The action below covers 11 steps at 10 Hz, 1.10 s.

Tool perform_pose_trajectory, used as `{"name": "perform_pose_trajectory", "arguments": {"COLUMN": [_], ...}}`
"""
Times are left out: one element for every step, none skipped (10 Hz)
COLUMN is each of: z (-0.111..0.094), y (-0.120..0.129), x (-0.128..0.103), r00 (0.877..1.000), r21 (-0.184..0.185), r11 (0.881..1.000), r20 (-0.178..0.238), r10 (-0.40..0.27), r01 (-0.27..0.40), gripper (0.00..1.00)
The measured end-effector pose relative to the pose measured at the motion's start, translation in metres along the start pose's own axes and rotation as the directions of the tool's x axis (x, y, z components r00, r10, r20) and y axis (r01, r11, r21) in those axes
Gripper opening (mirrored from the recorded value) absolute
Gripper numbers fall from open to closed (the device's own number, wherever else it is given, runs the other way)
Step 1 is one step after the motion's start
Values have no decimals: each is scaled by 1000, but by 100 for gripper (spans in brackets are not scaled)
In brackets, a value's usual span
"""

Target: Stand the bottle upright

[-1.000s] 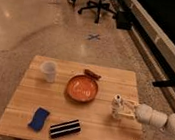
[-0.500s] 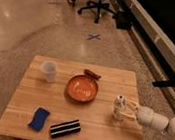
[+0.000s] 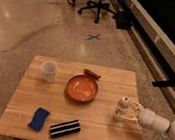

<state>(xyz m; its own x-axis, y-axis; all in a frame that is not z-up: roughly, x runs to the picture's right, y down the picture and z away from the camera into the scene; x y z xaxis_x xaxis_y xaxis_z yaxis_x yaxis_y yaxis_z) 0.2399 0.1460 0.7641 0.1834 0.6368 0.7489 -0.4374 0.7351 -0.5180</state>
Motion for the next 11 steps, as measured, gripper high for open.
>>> {"name": "perform_pose_trajectory", "arguments": {"z": [-1,-1,-1,-1,-2,-2,-3,-3,-3,-3,-1], "y": [1,2,3,5,6,6,7,7,8,10,11], "x": [0,1,1,0,-1,-2,-3,-4,-6,-7,-7], "r00": [1000,1000,1000,1000,1000,1000,1000,999,999,999,999], "r21": [1,-2,-5,-12,-17,-21,-27,-34,-44,-59,-65], "r11": [1000,1000,1000,1000,1000,1000,999,999,998,997,997], "r20": [0,0,0,-2,-3,-3,-5,-7,-8,-4,-2], "r10": [2,1,-2,-9,-14,-19,-25,-33,-42,-50,-52], "r01": [-2,-1,2,9,14,19,25,33,42,49,51], "gripper": [80,80,80,80,80,80,80,80,80,80,80]}}
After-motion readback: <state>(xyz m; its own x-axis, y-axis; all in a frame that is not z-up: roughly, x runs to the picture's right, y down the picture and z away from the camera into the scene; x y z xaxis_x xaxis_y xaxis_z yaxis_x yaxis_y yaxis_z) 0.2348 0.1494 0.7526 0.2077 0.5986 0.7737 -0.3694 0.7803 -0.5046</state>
